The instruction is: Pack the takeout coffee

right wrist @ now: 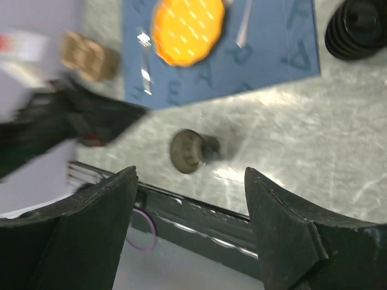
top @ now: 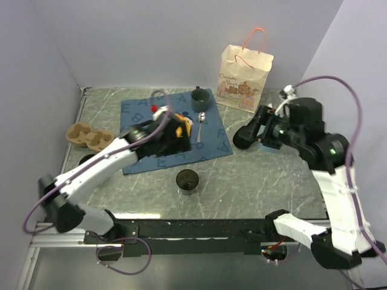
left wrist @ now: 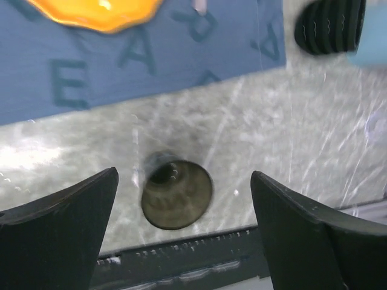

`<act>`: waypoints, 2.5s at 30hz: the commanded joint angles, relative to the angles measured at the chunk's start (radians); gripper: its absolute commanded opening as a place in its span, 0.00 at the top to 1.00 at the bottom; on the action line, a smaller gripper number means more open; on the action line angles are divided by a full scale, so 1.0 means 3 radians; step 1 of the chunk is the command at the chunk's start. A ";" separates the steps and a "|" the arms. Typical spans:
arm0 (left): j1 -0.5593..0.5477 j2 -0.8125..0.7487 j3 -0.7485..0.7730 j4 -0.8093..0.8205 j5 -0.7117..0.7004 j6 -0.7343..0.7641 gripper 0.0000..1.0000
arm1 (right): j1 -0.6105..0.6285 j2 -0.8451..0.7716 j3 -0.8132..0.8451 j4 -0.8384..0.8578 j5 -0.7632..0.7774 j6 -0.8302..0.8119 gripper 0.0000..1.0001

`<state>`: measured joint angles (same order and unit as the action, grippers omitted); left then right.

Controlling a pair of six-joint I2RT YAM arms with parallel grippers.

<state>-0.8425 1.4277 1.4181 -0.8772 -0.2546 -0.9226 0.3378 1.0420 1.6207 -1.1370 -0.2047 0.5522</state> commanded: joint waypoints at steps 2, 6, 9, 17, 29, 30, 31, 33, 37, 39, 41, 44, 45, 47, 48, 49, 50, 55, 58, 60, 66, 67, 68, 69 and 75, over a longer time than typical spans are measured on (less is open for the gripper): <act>0.0241 -0.0637 -0.0651 0.0689 0.0189 0.0222 0.03 | -0.0001 0.0402 -0.0018 0.0098 0.0063 -0.0332 0.23; 0.0293 -0.0995 -0.1156 0.1190 0.0470 0.0574 0.03 | -0.0001 0.0907 0.0013 0.0169 0.0313 -0.0730 0.27; 0.0287 -0.1205 -0.1352 0.1272 0.0455 0.0667 0.03 | -0.0021 0.1229 0.0012 0.0318 0.0656 -0.0909 0.34; 0.0288 -0.1466 -0.1501 0.1349 0.0475 0.0784 0.03 | -0.0169 0.2217 0.0483 0.0185 0.1102 -0.1467 0.48; 0.0287 -0.1394 -0.1383 0.1380 0.0409 0.0866 0.03 | -0.0666 0.2775 0.0631 0.0318 0.0314 -0.1759 0.54; 0.0287 -0.1369 -0.1368 0.1370 0.0409 0.0871 0.03 | -0.0671 0.2790 0.0616 0.0328 0.0263 -0.1764 0.54; 0.0287 -0.1349 -0.1353 0.1359 0.0424 0.0882 0.03 | -0.0671 0.2801 0.0606 0.0343 0.0253 -0.1769 0.54; 0.0287 -0.1292 -0.1332 0.1339 0.0440 0.0892 0.03 | -0.0671 0.2847 0.0580 0.0359 0.0278 -0.1764 0.53; 0.0288 -0.1200 -0.1306 0.1339 0.0516 0.0917 0.03 | -0.0671 0.2938 0.0590 0.0364 0.0334 -0.1784 0.54; 0.0287 -0.1175 -0.1296 0.1329 0.0547 0.0912 0.03 | -0.0671 0.2979 0.0601 0.0374 0.0329 -0.1795 0.55; 0.0288 -0.1175 -0.1296 0.1339 0.0547 0.0882 0.03 | -0.0666 0.3041 0.0621 0.0379 0.0258 -0.1795 0.56; 0.0287 -0.1195 -0.1337 0.1390 0.0552 0.0866 0.03 | -0.0671 0.3107 0.0657 0.0374 0.0176 -0.1779 0.55; 0.0287 -0.1200 -0.1342 0.1400 0.0557 0.0866 0.03 | -0.0671 0.3118 0.0657 0.0389 0.0161 -0.1779 0.55; 0.0288 -0.1200 -0.1332 0.1390 0.0552 0.0861 0.03 | -0.0666 0.3143 0.0642 0.0410 0.0145 -0.1774 0.55; 0.0287 -0.1200 -0.1337 0.1395 0.0542 0.0861 0.03 | -0.0671 0.3153 0.0636 0.0415 0.0155 -0.1769 0.56; 0.0287 -0.1200 -0.1337 0.1390 0.0537 0.0861 0.03 | -0.0671 0.3169 0.0636 0.0415 0.0156 -0.1769 0.56; 0.0287 -0.1200 -0.1332 0.1385 0.0527 0.0861 0.03 | -0.0671 0.3179 0.0621 0.0425 0.0150 -0.1764 0.57; 0.0287 -0.1210 -0.1368 0.1400 0.0527 0.0846 0.03 | -0.0671 0.3189 0.0575 0.0466 0.0115 -0.1764 0.61; 0.0287 -0.1210 -0.1363 0.1395 0.0522 0.0851 0.03 | -0.0671 0.3179 0.0539 0.0482 0.0120 -0.1764 0.62; 0.0287 -0.1200 -0.1363 0.1395 0.0522 0.0861 0.03 | -0.0671 0.3174 0.0514 0.0492 0.0125 -0.1769 0.63; 0.0287 -0.1205 -0.1352 0.1380 0.0516 0.0882 0.03 | -0.0671 0.3199 0.0493 0.0497 0.0120 -0.1759 0.62; 0.0287 -0.1200 -0.1352 0.1380 0.0516 0.0887 0.03 | -0.0671 0.3205 0.0498 0.0497 0.0120 -0.1754 0.62; 0.0287 -0.1205 -0.1347 0.1375 0.0521 0.0887 0.03 | -0.0671 0.3205 0.0498 0.0502 0.0120 -0.1754 0.62; 0.0287 -0.1205 -0.1352 0.1370 0.0516 0.0897 0.03 | -0.0671 0.3200 0.0493 0.0512 0.0120 -0.1749 0.62; 0.0288 -0.1221 -0.1342 0.1334 0.0491 0.0923 0.03 | -0.0671 0.3225 0.0509 0.0492 0.0145 -0.1749 0.63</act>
<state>-0.7578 1.0775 0.9825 -0.4976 -0.1020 -0.6651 0.1341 1.9995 1.7657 -1.0054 -0.1665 0.0280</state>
